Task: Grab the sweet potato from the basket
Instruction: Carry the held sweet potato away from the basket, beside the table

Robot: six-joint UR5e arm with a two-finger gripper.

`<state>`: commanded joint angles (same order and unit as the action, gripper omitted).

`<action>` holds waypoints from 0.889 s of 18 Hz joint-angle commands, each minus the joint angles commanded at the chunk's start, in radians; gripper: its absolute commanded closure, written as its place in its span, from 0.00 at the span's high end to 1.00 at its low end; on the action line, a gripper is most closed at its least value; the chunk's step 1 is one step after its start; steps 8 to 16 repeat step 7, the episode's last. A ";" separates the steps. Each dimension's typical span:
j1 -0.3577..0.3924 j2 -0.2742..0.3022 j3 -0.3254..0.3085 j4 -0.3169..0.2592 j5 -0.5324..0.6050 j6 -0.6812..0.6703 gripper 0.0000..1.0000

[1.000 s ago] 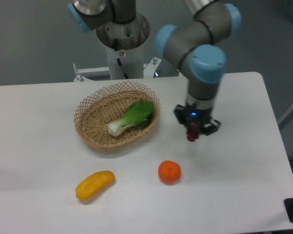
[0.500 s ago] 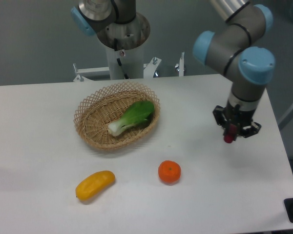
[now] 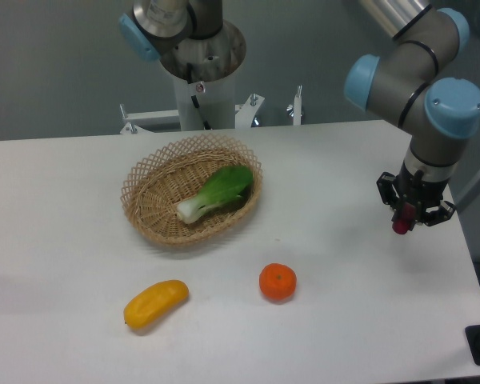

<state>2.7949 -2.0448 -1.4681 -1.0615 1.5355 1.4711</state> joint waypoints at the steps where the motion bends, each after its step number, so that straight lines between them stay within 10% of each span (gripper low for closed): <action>1: 0.000 -0.002 0.000 0.000 0.000 0.000 0.06; 16: 0.000 -0.005 0.000 0.002 0.002 0.000 0.06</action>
